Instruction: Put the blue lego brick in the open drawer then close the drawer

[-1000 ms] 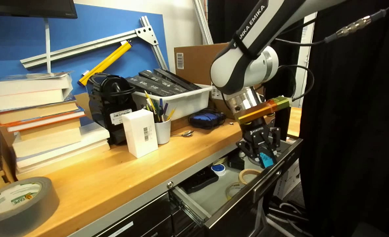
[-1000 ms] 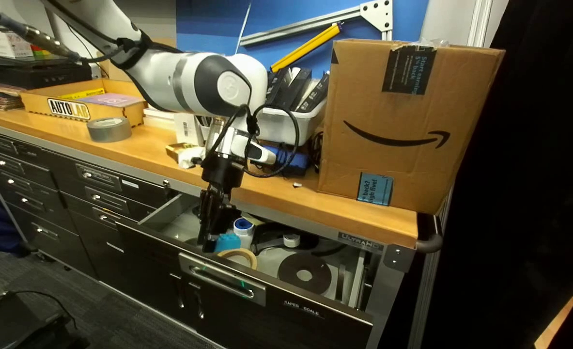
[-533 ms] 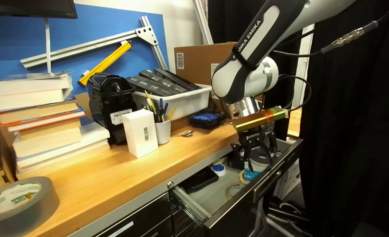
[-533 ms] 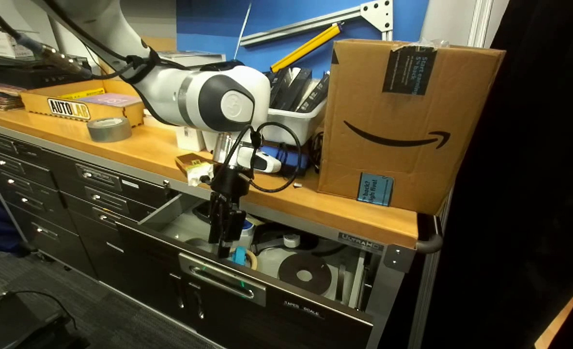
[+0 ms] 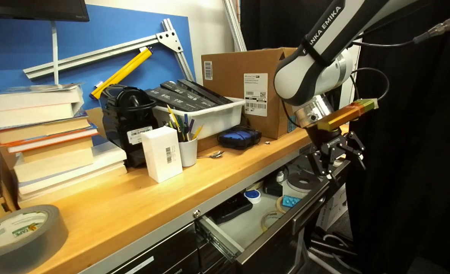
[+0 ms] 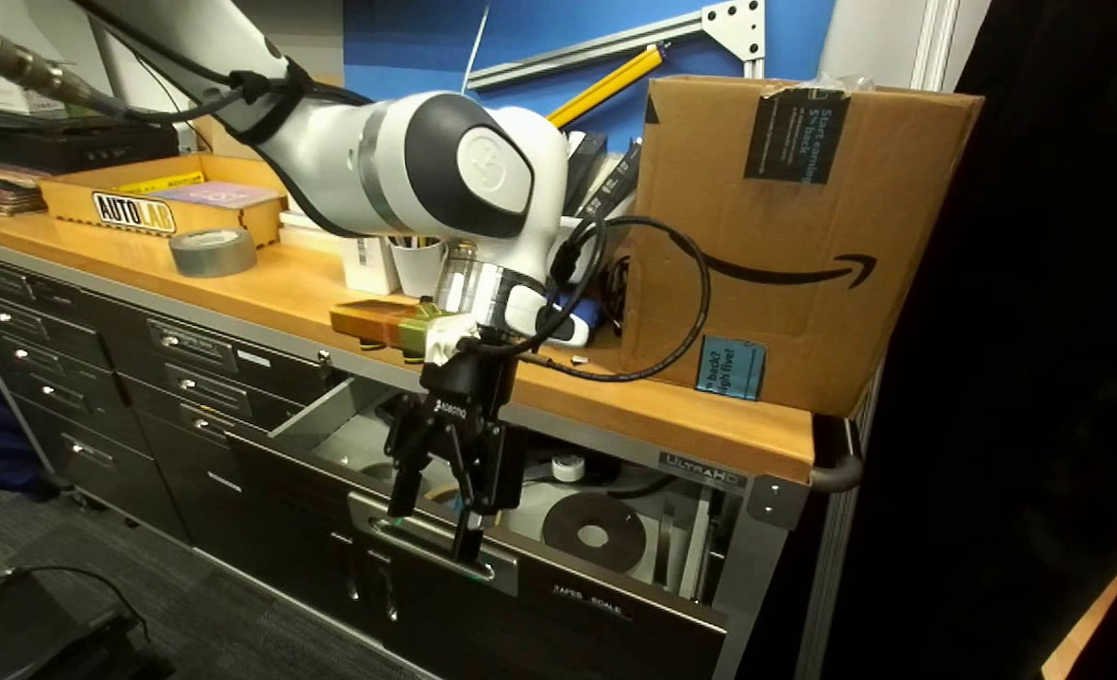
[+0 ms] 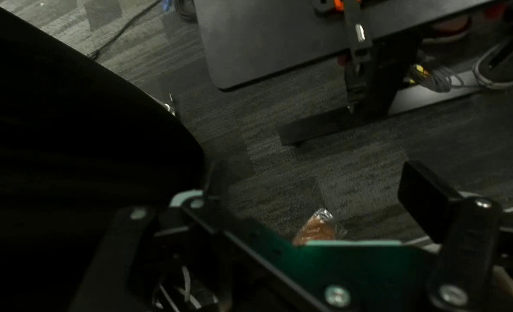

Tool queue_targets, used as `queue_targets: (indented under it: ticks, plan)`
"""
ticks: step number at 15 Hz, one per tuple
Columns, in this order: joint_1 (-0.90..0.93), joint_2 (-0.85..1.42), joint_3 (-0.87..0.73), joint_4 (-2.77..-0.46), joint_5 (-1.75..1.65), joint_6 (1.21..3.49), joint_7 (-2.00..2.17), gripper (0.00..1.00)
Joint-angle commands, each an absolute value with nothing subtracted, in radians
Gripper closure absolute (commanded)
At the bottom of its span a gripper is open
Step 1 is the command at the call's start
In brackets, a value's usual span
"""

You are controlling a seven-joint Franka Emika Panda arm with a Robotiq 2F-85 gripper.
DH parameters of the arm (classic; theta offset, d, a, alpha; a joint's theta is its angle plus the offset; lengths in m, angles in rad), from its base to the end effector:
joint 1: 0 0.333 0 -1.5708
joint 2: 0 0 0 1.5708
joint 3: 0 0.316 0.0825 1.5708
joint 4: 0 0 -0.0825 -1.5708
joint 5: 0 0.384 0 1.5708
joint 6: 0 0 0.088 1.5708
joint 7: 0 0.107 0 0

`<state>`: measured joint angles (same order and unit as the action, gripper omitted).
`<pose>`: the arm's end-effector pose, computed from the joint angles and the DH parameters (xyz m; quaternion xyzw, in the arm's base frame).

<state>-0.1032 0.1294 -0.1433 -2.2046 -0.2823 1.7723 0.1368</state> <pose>0.4567 -0.1401 0.2960 0.9449 -0.1189 -0.2812 0.1184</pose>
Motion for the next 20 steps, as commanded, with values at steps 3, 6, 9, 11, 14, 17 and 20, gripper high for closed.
queue_targets:
  ticks: [3,6,9,11,14,17,20]
  plan:
    - [-0.053,0.313,-0.112,-2.176,-0.429,1.713,0.204,0.00]
    - [0.002,0.392,-0.108,-2.163,-0.508,1.673,0.311,0.00]
    - [0.047,0.414,-0.110,-2.159,-0.538,1.712,0.471,0.00]
    - [0.043,0.411,-0.104,-2.147,-0.463,1.769,0.536,0.00]
    - [0.037,0.407,-0.101,-2.131,-0.359,1.835,0.581,0.00]
    - [0.031,0.402,-0.102,-2.131,-0.253,1.923,0.620,0.00]
    - [0.034,0.408,-0.102,-2.134,-0.155,2.038,0.665,0.00]
